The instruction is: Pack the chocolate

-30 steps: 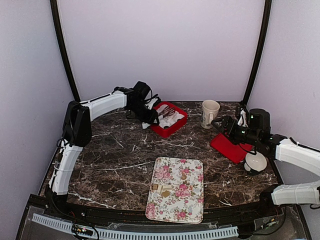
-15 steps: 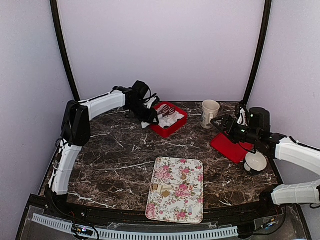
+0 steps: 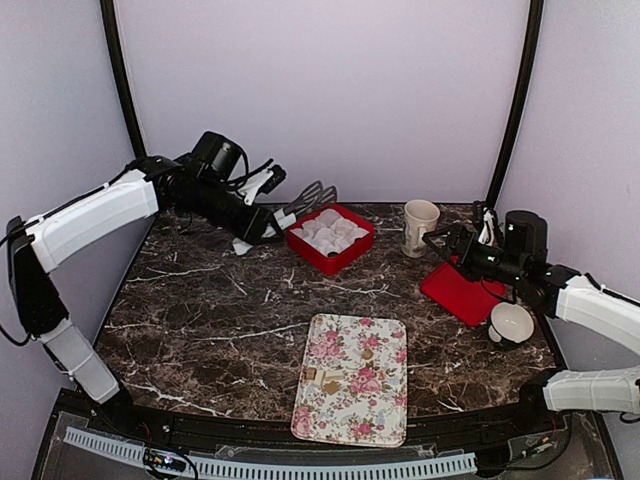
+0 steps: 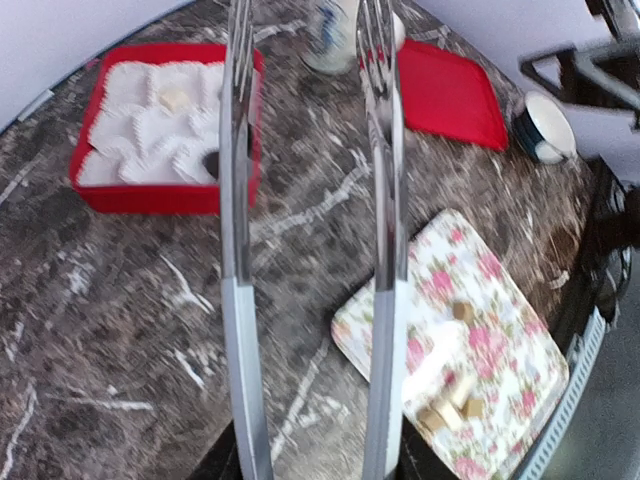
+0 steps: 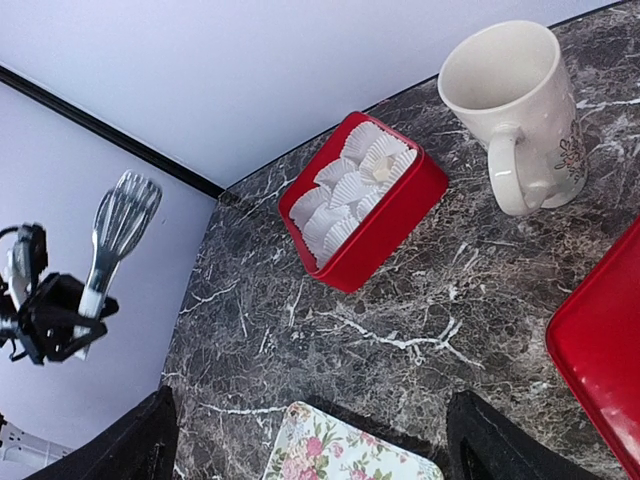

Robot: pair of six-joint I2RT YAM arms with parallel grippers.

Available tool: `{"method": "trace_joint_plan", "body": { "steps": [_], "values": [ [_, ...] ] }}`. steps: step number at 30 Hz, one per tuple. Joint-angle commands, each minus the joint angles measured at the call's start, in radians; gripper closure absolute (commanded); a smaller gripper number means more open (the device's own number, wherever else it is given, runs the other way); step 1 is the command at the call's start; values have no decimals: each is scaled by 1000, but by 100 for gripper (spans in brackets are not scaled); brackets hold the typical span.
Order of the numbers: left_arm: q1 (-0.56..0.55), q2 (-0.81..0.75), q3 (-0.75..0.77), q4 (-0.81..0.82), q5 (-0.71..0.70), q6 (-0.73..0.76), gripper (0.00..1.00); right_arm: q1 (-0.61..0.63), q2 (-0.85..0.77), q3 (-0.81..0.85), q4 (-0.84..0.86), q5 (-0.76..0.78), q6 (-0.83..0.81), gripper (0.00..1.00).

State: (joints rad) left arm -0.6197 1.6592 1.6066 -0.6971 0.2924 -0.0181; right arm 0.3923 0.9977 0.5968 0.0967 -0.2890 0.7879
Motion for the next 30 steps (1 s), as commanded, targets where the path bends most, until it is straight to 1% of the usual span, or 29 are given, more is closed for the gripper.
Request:
{"method": "trace_joint_plan", "body": {
  "steps": [1,6,9,12,16,21,30],
  "values": [
    [-130,-178,-233,-30,-38,6,61,-6,-42,5,-12,-23,-23,6],
    [-273,-332,-452,-40,-87,-49,61,-6,-74,-24,-18,-35,-20,6],
    [-350,-374,-529,-74,-114,-64,62,-6,-94,-40,-29,-40,-19,6],
    [-403,-392,-577,-95,-131,-70,62,-6,-118,-51,-41,-39,-19,7],
    [-445,-378,-593,-108,-150,-69,63,-6,-146,-64,-63,-38,-20,7],
    [-506,-312,-571,-127,-193,-53,66,-6,-174,-73,-82,-35,-18,7],
    [-534,-208,-529,-118,-212,-27,68,-6,-226,-87,-103,-20,-5,7]
  ]
}}
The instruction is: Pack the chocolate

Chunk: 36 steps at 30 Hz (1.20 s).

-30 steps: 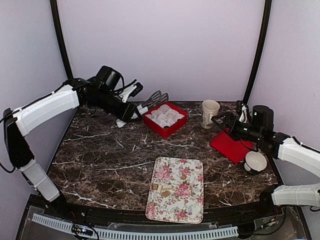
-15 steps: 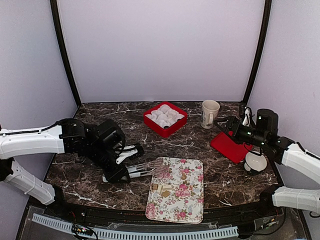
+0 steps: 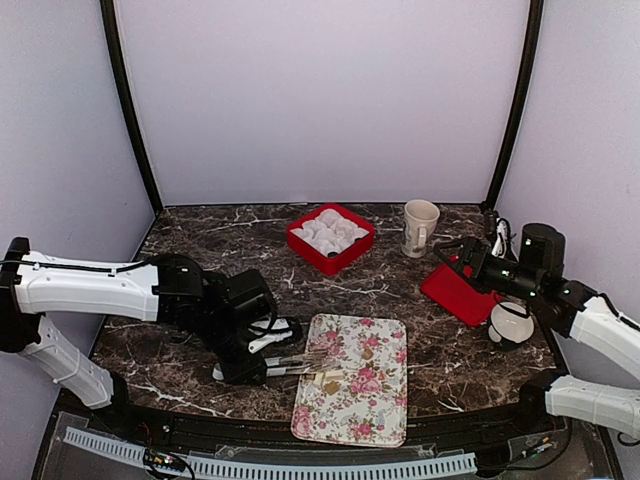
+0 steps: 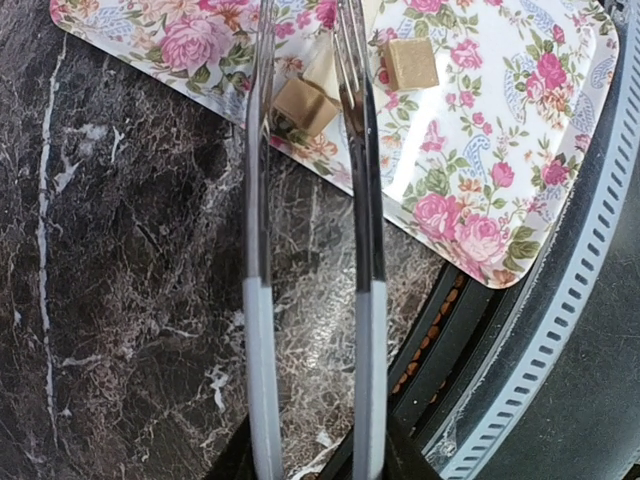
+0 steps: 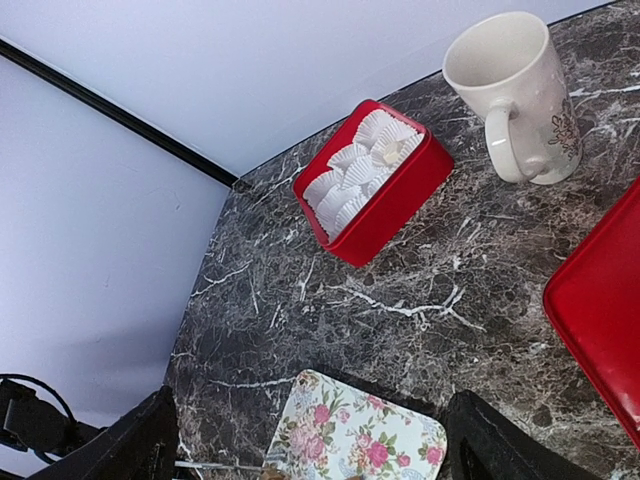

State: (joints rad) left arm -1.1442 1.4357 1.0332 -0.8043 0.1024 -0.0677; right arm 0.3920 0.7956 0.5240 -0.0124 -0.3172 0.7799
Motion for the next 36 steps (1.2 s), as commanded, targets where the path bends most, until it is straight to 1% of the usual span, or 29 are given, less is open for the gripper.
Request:
{"method": "trace_joint_plan", "body": {
  "steps": [1,11,18,23,36],
  "values": [
    [-12,24,48,-10,-23,25,68,-5,-29,-16,5,10,4,7],
    [-26,60,83,7,8,56,68,-5,-38,-16,-2,18,7,7],
    [-26,26,96,15,24,33,69,-5,-23,-15,10,13,5,7],
    [-30,13,100,15,83,54,68,-5,-14,-13,20,12,8,7],
    [-41,107,119,-23,45,94,69,-5,-13,-9,24,15,11,7]
  ]
}}
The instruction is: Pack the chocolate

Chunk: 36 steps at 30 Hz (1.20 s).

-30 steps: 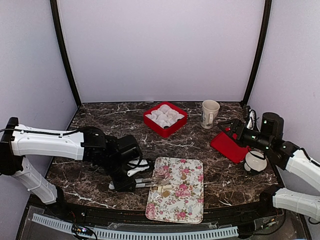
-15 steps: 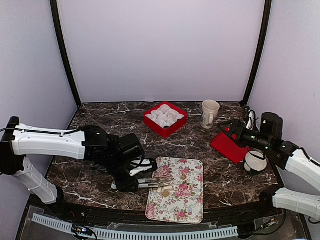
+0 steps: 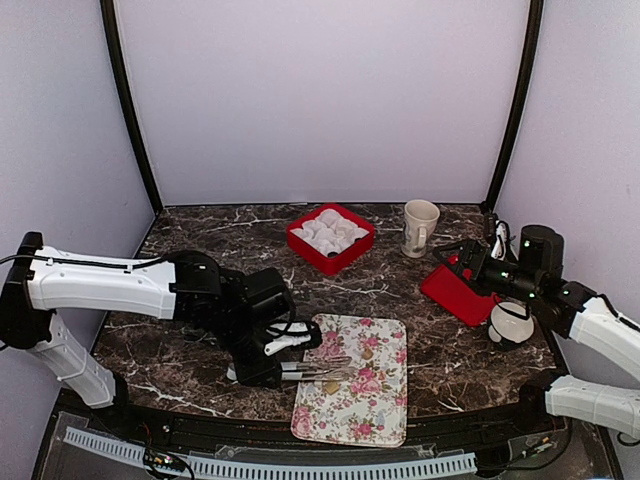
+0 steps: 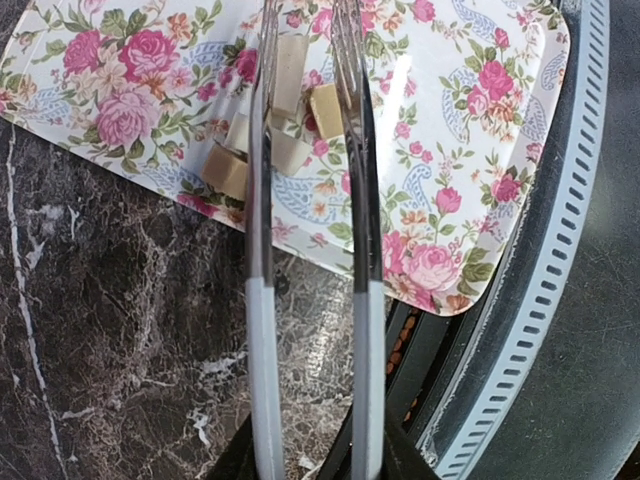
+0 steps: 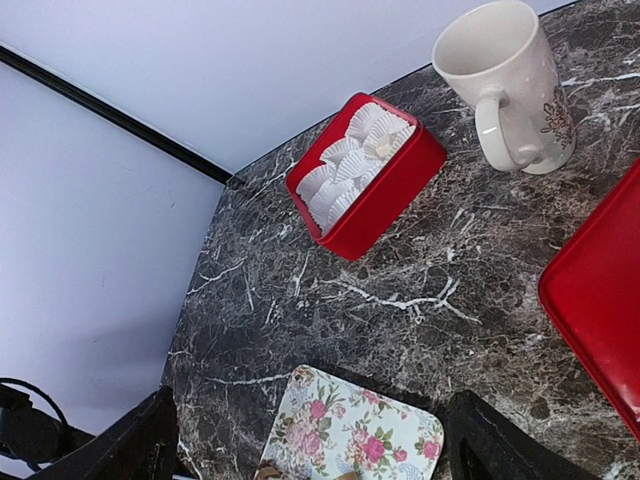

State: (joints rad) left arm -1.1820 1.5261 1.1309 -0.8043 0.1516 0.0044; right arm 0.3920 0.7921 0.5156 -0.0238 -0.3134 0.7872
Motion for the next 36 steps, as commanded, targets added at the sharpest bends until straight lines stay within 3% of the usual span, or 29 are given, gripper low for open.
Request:
{"method": "trace_joint_plan", "body": {
  "steps": [1,11,36],
  "values": [
    [-4,21,20,-27,-6,24,69,-5,-10,-2,35,11,6,6],
    [-4,47,24,-47,-38,39,71,-5,-22,-11,34,19,12,7],
    [2,28,163,-150,-106,87,64,-5,-36,-26,44,22,23,7]
  ]
}}
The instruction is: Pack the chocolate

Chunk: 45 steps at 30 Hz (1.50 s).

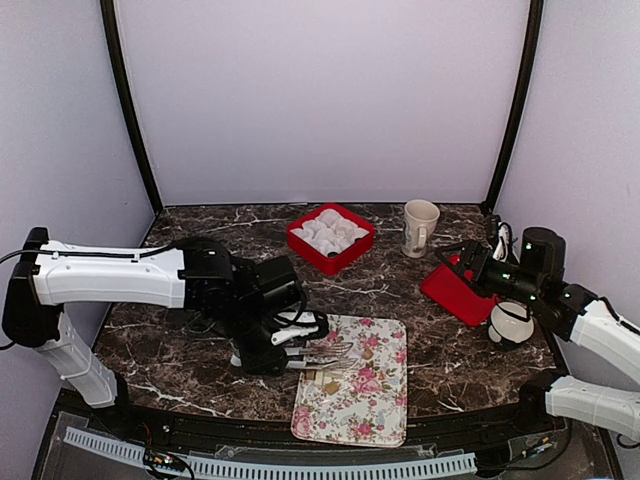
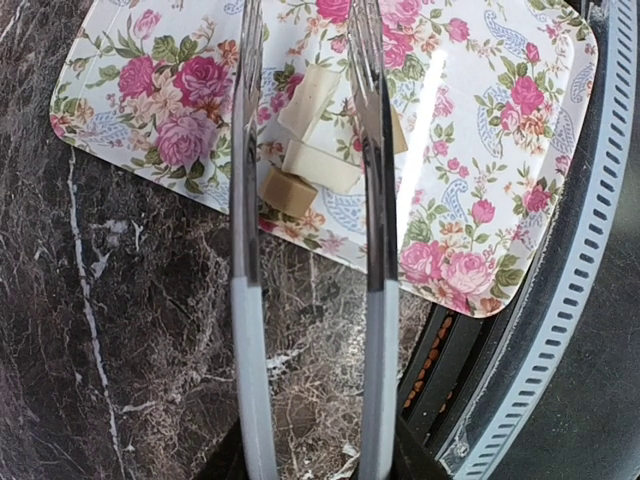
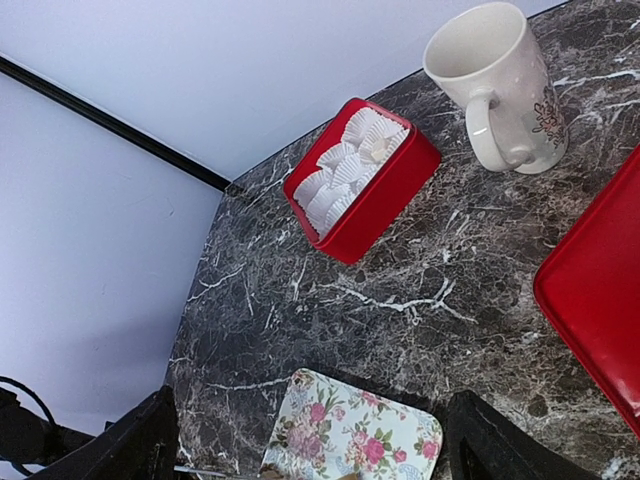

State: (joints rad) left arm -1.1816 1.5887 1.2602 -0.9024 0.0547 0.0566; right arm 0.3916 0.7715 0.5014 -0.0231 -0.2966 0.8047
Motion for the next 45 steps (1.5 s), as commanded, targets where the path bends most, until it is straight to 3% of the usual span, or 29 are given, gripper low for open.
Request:
{"method": "trace_joint_plan", "body": {
  "steps": [1,25,35,40,45],
  "values": [
    [2,-30,35,-63,-4,41,64,-5,-15,-12,43,5,5,7],
    [5,49,23,-93,-18,55,65,-5,-7,-18,55,2,5,7],
    [8,81,77,-106,-7,52,81,-5,4,-6,49,5,-7,7],
    [63,43,106,-74,41,43,85,-5,-4,-2,36,7,-10,7],
    [192,-20,145,27,149,10,86,-5,-8,0,33,11,-10,7]
  ]
}}
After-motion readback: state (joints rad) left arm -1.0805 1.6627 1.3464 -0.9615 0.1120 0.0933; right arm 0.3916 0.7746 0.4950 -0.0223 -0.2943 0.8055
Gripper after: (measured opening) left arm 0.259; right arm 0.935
